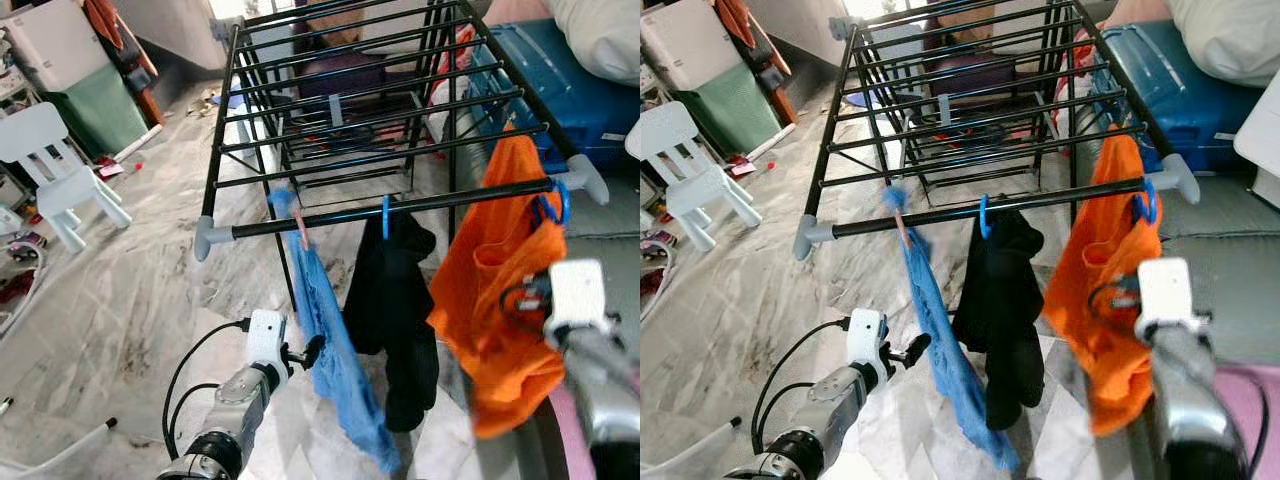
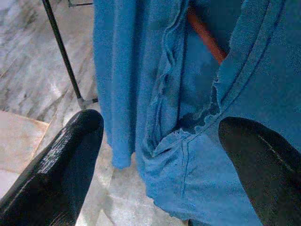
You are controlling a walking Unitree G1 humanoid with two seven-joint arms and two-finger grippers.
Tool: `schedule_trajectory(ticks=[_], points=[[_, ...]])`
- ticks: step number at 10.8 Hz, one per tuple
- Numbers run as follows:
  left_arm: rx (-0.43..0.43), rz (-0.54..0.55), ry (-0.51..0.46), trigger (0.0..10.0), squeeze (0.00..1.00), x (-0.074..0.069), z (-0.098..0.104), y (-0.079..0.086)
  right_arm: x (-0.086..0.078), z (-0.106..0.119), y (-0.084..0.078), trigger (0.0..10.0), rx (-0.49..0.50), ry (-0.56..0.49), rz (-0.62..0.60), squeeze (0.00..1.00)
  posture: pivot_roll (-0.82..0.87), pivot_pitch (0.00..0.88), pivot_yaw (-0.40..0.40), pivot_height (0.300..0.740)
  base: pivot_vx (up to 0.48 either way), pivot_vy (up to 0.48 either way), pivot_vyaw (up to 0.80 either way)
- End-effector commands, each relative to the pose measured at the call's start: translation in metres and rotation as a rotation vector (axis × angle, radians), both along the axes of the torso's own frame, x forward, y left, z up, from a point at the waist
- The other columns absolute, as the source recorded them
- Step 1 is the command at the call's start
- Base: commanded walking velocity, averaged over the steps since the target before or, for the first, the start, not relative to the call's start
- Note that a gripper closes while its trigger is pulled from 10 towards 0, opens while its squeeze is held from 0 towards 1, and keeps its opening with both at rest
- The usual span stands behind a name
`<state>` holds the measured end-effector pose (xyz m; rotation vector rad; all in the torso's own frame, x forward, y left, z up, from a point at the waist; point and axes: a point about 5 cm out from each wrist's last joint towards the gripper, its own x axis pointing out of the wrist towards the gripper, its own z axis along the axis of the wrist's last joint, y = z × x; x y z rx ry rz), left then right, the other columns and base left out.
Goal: Hang hanger
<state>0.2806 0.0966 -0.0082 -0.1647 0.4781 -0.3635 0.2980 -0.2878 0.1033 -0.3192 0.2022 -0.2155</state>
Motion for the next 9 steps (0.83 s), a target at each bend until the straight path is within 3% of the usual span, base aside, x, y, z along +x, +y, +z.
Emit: schedule_trajectory(ticks=[1,2,4,7,9], points=[[0.022,0.012,0.01,10.0,0.0,-0.001,-0.002,0.009,0.008,0.009,0.003,10.0,0.015,-0.018,0.027,0.0,-0.17,0.019,0.174,0.74,0.0,0.0,0.0],[0.022,0.015,0.008,10.0,0.0,-0.001,-0.002,0.009,0.023,0.019,0.006,10.0,0.03,-0.001,0.06,0.0,-0.17,0.02,0.168,0.74,0.0,0.0,0.0],[0.023,0.017,0.009,10.0,0.0,-0.002,-0.003,0.008,0.033,0.02,0.015,10.0,0.062,0.037,0.095,0.0,-0.16,0.021,0.16,0.74,0.0,0.0,0.0],[0.043,0.036,0.013,10.0,0.0,-0.001,-0.003,0.014,0.032,-0.005,0.016,10.0,0.101,0.211,0.088,0.0,-0.14,0.022,0.145,0.74,0.0,0.0,0.0],[0.05,0.037,0.015,10.0,0.0,-0.001,-0.003,0.015,0.032,-0.011,0.019,10.0,0.124,0.252,0.087,0.0,-0.13,0.024,0.141,0.74,0.0,0.0,0.0]])
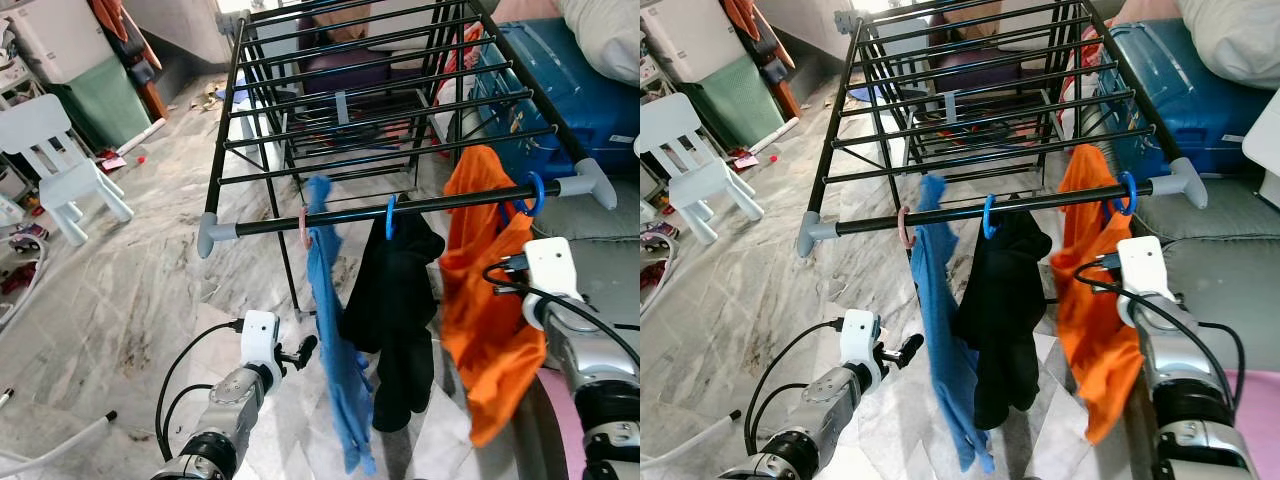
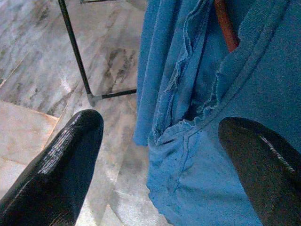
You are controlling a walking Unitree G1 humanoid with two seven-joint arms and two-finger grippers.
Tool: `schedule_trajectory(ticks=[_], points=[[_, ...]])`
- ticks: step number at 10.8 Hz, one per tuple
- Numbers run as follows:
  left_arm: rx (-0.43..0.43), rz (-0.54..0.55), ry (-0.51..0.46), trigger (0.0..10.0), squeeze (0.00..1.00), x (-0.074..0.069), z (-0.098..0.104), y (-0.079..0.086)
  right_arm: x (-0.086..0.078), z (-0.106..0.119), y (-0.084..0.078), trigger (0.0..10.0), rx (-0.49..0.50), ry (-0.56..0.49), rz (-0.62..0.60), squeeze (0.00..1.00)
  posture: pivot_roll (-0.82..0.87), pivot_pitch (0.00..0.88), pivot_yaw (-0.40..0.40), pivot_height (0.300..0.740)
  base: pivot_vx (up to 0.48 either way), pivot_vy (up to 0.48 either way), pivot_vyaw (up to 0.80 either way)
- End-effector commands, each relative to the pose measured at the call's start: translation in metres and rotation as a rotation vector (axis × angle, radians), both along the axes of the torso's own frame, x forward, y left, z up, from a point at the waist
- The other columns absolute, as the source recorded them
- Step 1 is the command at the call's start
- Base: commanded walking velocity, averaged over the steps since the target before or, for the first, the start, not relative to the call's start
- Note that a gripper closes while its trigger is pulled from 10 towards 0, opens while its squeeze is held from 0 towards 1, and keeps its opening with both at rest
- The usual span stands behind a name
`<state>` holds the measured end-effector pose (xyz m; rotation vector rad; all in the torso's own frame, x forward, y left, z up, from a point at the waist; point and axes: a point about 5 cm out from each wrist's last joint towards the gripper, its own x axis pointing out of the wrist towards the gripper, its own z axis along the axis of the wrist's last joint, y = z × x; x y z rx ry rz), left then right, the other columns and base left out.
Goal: Hang hanger
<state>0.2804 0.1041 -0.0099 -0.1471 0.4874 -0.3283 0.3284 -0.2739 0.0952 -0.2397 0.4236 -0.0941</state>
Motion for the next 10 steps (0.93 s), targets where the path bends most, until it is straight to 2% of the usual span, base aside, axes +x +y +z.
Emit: schedule_trajectory(ticks=[1,2,5,8,9,10], points=[[0.026,0.008,0.015,10.0,0.0,-0.002,-0.003,0.006,-0.002,-0.01,0.005,10.0,0.035,0.052,0.0,0.0,-0.13,0.016,0.145,0.74,0.0,0.0,0.0],[0.029,0.002,0.021,10.0,0.0,-0.004,-0.005,0.005,-0.004,-0.012,0.004,10.0,0.063,0.044,-0.005,1.0,-0.13,0.016,0.145,0.74,0.0,0.0,0.0],[0.046,-0.009,0.037,10.0,0.0,-0.006,-0.007,0.005,-0.01,-0.009,0.0,10.0,0.025,-0.053,-0.047,1.0,-0.15,0.016,0.154,0.74,0.0,0.0,0.0],[0.053,-0.006,0.056,10.0,0.0,-0.004,-0.007,0.005,-0.025,-0.004,0.01,10.0,-0.024,-0.157,0.003,1.0,-0.19,0.01,0.174,0.74,0.0,0.0,0.0],[0.054,-0.013,0.058,10.0,0.0,-0.003,-0.007,0.002,-0.031,-0.005,0.01,10.0,-0.043,-0.173,-0.007,1.0,-0.21,0.003,0.179,0.74,0.0,0.0,0.0],[0.09,-0.039,0.057,10.0,0.0,-0.004,-0.007,0.0,-0.04,-0.007,0.011,10.0,-0.071,-0.197,-0.044,1.0,-0.22,0.0,0.184,0.74,0.0,0.0,0.0]])
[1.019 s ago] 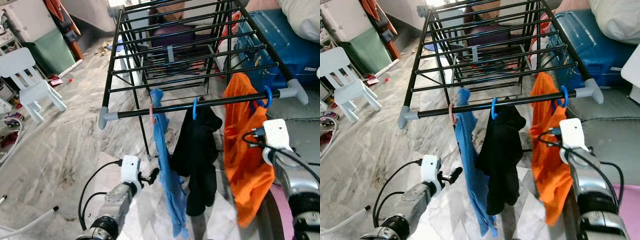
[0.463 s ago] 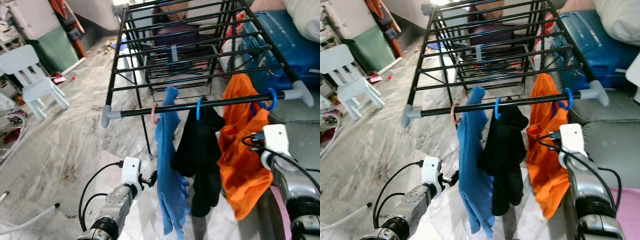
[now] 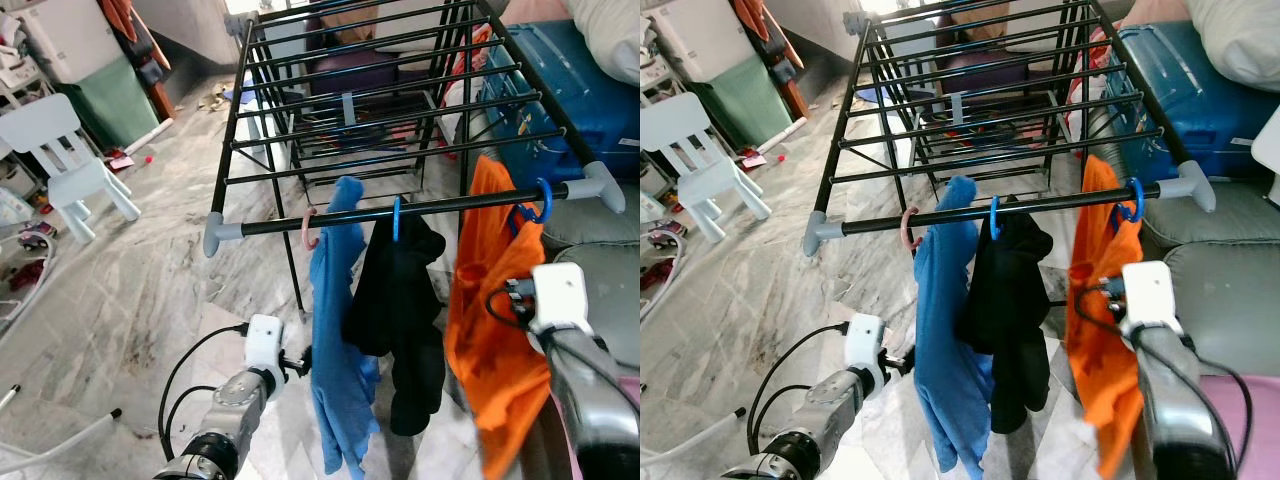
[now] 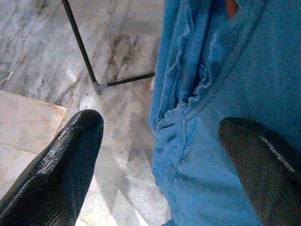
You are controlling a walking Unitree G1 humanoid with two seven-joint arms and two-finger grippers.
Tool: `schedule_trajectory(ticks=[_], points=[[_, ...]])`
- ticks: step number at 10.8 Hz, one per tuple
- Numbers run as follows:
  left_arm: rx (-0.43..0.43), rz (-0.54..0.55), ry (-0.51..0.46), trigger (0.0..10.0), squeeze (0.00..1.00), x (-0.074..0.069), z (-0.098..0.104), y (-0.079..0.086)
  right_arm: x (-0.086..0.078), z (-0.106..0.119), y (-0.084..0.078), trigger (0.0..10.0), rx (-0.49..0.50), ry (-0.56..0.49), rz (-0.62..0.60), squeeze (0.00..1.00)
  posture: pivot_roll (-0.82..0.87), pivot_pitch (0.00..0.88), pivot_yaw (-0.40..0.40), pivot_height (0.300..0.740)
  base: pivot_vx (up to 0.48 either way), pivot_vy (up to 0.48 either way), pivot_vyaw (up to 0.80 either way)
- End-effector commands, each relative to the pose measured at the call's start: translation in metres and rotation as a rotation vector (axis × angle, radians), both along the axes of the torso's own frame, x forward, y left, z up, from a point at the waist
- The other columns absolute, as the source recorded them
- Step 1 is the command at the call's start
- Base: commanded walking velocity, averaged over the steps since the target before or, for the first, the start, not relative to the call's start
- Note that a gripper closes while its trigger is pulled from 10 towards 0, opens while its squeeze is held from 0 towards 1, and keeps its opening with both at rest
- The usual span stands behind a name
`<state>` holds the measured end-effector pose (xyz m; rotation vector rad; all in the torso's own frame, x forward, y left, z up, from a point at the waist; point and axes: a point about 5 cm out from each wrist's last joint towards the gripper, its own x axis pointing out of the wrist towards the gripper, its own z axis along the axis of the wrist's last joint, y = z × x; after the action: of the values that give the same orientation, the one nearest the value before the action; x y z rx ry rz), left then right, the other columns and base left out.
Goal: Hang hanger
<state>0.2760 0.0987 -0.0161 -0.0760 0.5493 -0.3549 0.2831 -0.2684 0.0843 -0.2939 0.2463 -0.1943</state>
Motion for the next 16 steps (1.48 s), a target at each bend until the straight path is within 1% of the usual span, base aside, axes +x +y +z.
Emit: schedule_trajectory(ticks=[1,2,3,4,5,7,8,9,11,13,14,15,16], points=[[0.043,0.005,0.013,10.0,0.0,0.0,-0.002,0.005,-0.005,-0.004,0.011,10.0,0.01,-0.004,-0.005,1.0,-0.23,0.0,0.187,0.74,0.0,0.0,0.0],[0.055,0.016,0.016,10.0,0.0,0.0,-0.002,0.006,-0.011,-0.009,0.012,10.0,0.012,-0.009,-0.034,1.0,-0.24,0.004,0.191,0.74,0.0,0.0,0.0],[0.051,0.028,0.01,10.0,0.0,0.003,0.0,0.007,-0.02,-0.012,0.016,10.0,0.037,-0.012,-0.061,1.0,-0.25,0.007,0.194,0.74,0.0,0.0,0.0],[0.074,0.026,0.024,10.0,0.0,0.002,-0.002,0.008,-0.026,-0.009,0.018,10.0,0.065,-0.073,-0.083,1.0,-0.24,0.009,0.19,0.74,0.0,0.0,0.0],[0.105,0.021,0.01,10.0,0.0,0.001,-0.002,0.01,-0.032,-0.007,0.026,10.0,0.09,-0.108,-0.073,1.0,-0.25,0.014,0.188,0.74,0.0,0.0,0.0],[0.113,0.034,0.015,10.0,0.0,-0.001,-0.005,0.012,-0.039,-0.015,0.029,10.0,0.128,-0.074,-0.088,1.0,-0.24,0.018,0.174,0.74,0.0,0.0,0.0],[0.111,0.036,0.017,10.0,0.0,-0.002,-0.005,0.011,-0.039,-0.018,0.032,10.0,0.131,-0.062,-0.077,1.0,-0.24,0.018,0.171,0.74,0.0,0.0,0.0],[0.116,0.037,0.011,10.0,0.0,-0.001,-0.005,0.01,-0.038,-0.017,0.038,10.0,0.137,-0.062,-0.039,0.0,-0.24,0.014,0.164,0.74,0.0,0.0,0.0],[0.114,0.075,-0.005,10.0,0.0,0.0,-0.003,0.012,-0.035,-0.018,0.043,10.0,0.148,-0.059,-0.001,0.0,-0.22,0.01,0.143,0.74,0.0,0.0,0.0],[0.099,0.146,-0.026,10.0,0.0,0.002,-0.001,0.022,-0.028,-0.021,0.052,10.0,0.125,-0.045,0.04,0.0,-0.17,0.006,0.103,0.74,0.0,0.0,0.0],[0.092,0.178,-0.071,10.0,0.0,0.004,0.003,0.029,-0.021,-0.018,0.052,10.0,0.101,-0.05,0.027,0.0,-0.13,0.003,0.07,0.74,0.0,0.0,0.0],[0.082,0.176,-0.114,10.0,0.0,0.004,0.007,0.028,-0.018,-0.019,0.048,10.0,0.101,-0.041,0.006,0.0,-0.11,0.003,0.058,0.74,0.0,0.0,0.0],[0.087,0.161,-0.136,10.0,0.0,0.006,0.01,0.027,-0.016,-0.019,0.048,10.0,0.101,-0.036,-0.002,0.0,-0.1,0.006,0.052,0.74,0.0,0.0,0.0]])
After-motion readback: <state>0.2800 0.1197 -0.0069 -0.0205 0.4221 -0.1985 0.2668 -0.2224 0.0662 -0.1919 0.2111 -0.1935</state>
